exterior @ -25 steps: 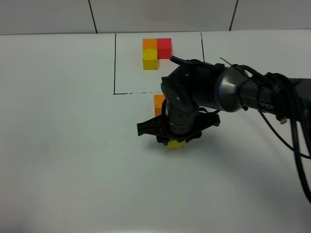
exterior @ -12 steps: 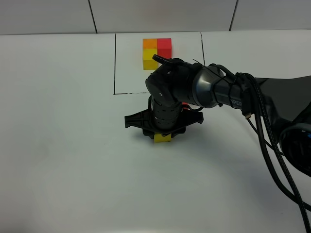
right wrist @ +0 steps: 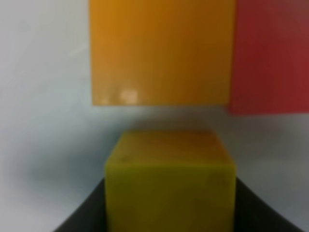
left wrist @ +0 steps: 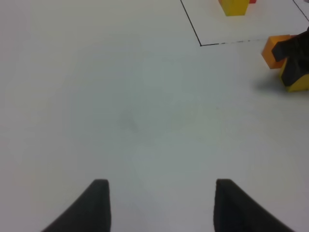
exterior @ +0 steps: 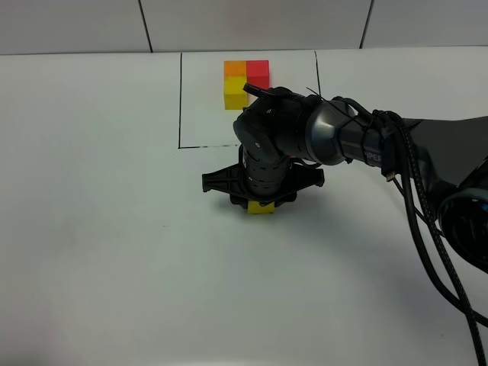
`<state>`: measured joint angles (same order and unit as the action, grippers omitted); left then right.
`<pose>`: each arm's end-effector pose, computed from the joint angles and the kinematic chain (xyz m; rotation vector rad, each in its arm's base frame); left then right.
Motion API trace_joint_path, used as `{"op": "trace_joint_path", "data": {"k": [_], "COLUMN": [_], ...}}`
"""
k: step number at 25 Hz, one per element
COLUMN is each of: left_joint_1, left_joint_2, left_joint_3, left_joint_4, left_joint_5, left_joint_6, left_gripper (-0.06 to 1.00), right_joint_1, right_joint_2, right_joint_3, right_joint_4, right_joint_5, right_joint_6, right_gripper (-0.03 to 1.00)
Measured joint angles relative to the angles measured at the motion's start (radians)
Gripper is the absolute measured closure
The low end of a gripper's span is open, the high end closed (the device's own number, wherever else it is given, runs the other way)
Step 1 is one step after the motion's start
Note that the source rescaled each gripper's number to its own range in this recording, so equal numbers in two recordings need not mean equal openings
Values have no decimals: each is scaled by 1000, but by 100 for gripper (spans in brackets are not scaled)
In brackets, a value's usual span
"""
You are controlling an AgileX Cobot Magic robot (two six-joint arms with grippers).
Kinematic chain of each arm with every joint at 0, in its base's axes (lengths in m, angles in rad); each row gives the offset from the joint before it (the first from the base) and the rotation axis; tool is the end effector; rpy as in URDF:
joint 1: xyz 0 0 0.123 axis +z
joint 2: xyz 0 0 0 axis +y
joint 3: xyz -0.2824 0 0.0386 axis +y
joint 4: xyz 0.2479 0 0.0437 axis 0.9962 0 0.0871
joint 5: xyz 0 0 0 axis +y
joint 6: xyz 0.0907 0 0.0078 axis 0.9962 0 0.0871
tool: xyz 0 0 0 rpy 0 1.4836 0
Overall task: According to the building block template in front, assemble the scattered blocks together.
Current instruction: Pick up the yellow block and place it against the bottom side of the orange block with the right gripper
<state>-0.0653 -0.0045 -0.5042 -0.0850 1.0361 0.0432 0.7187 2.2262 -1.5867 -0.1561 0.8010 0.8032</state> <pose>-0.0056 -0.0063 0.2806 0.1121 2.0069 -0.1153 0.3436 0.2871 0.1222 -0.0174 2.8980 0.0878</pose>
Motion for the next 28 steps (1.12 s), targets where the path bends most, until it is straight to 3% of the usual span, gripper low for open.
{"op": "trace_joint_path", "data": {"k": [28], "left_joint_1": [0], "left_joint_2": [0], "left_joint_3": [0], "left_joint_4": [0], "left_joint_5": [0], "left_joint_6": [0], "left_gripper": [85], "right_joint_1": [-5], "right_joint_2": [6], "right_joint_3": [0], "right_joint_4": [-27], "right_joint_5": [-52], "right_joint_6": [19], "right_gripper": [95]}}
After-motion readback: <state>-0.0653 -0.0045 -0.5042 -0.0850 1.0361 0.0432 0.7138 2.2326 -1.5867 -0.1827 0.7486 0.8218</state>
